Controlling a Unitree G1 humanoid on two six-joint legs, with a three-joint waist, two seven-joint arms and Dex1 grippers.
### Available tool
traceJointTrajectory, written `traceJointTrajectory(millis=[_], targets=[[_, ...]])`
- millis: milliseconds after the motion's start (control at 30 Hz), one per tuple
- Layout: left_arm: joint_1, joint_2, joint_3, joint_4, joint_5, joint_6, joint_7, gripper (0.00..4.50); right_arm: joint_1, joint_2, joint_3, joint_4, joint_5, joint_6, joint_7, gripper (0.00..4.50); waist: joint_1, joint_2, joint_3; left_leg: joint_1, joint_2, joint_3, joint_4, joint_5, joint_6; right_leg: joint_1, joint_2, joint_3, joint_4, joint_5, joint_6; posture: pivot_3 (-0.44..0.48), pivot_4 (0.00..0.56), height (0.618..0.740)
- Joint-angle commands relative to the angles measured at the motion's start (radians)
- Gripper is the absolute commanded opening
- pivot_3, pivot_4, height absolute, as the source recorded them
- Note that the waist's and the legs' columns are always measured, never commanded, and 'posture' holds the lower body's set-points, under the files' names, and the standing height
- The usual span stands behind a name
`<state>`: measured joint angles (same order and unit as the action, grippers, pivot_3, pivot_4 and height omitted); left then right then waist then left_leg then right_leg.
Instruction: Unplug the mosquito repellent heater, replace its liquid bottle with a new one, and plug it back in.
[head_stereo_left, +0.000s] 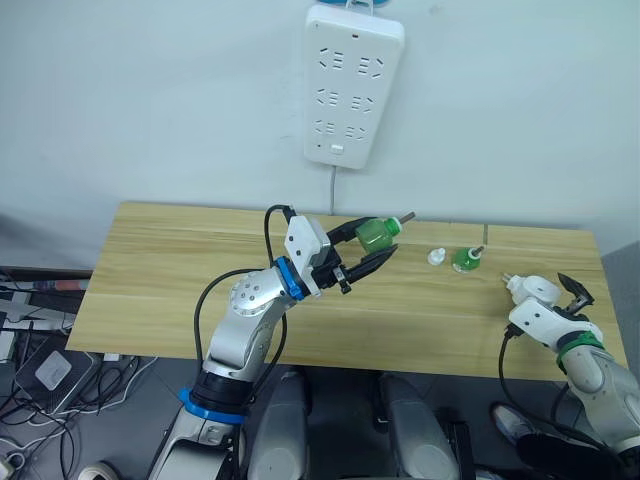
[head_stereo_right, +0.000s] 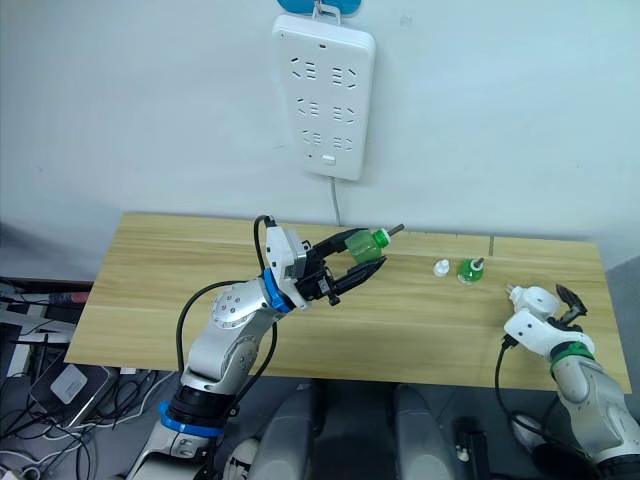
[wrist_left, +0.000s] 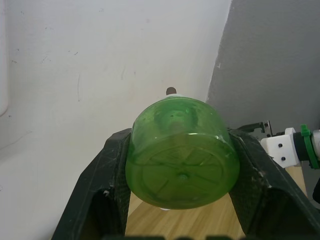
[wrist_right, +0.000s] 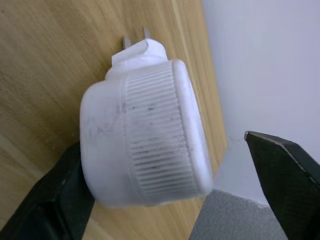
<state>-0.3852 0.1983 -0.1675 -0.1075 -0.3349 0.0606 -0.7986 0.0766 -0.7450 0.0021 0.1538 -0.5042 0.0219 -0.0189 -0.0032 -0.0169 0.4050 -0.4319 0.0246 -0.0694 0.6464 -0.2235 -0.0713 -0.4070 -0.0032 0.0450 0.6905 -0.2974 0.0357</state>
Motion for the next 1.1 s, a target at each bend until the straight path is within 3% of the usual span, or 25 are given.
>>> traceJointTrajectory(millis=[33, 333, 600, 700, 767, 900, 1100], targets=[[0.012, -0.001, -0.003, -0.047, -0.018, -0.003, -0.002, 2.26, 0.053, 0.001, -0.001, -0.022, -0.004, -0.012, 0.024, 4.48, 0.0, 0.0, 0.0, 0.0, 0.0, 0.0, 0.0, 0.0, 0.0, 0.0, 0.0, 0.0, 0.0, 0.0, 0.0, 0.038, 0.365, 0.74], [0.017, 0.0, 0.001, -0.04, -0.016, -0.005, 0.001, 2.26, 0.222, 0.012, -0.069, -0.312, 0.059, 0.046, 0.184, 4.48, 0.0, 0.0, 0.0, 0.0, 0.0, -0.001, 0.0, 0.0, 0.0, 0.0, 0.0, 0.0, 0.002, 0.0, 0.0, 0.028, 0.367, 0.74], [0.024, -0.003, -0.002, -0.038, -0.017, -0.008, -0.004, 2.26, 0.244, 0.0, -0.195, -0.532, 0.185, 0.182, 0.386, 4.48, -0.001, 0.0, 0.0, 0.001, 0.0, -0.001, 0.001, 0.0, 0.0, 0.0, 0.0, 0.0, 0.003, 0.0, 0.0, 0.014, 0.371, 0.74], [0.026, -0.002, -0.006, -0.037, -0.022, -0.006, -0.014, 2.26, 0.159, -0.024, -0.251, -0.655, 0.341, 0.41, 0.563, 4.48, -0.004, 0.0, 0.0, 0.001, 0.001, -0.001, 0.001, 0.0, 0.0, 0.0, 0.0, 0.0, 0.003, 0.0, 0.0, 0.009, 0.374, 0.74], [0.027, 0.001, -0.012, -0.042, -0.032, 0.001, -0.03, 2.26, 0.034, -0.07, -0.282, -0.678, 0.478, 0.679, 0.688, 4.48, -0.009, 0.0, 0.0, 0.001, 0.0, 0.0, 0.002, 0.0, 0.0, 0.0, 0.001, 0.0, 0.005, 0.0, 0.0, 0.005, 0.376, 0.74], [0.036, 0.019, -0.031, -0.073, -0.047, -0.013, -0.087, 2.26, -0.217, -0.212, -0.254, -0.529, 0.614, 1.023, 0.823, 4.48, -0.015, 0.0, 0.0, 0.001, -0.002, -0.001, 0.003, 0.001, 0.003, 0.0, 0.001, 0.0, 0.006, 0.001, -0.002, 0.009, 0.379, 0.74], [0.043, 0.034, -0.033, -0.09, -0.06, -0.008, -0.11, 2.26, -0.332, -0.382, -0.1, -0.344, 0.717, 1.148, 0.979, 4.48, -0.002, 0.0, 0.0, -0.001, -0.002, -0.003, 0.001, -0.001, 0.007, 0.0, 0.0, -0.003, 0.005, 0.001, -0.002, 0.036, 0.39, 0.74]])
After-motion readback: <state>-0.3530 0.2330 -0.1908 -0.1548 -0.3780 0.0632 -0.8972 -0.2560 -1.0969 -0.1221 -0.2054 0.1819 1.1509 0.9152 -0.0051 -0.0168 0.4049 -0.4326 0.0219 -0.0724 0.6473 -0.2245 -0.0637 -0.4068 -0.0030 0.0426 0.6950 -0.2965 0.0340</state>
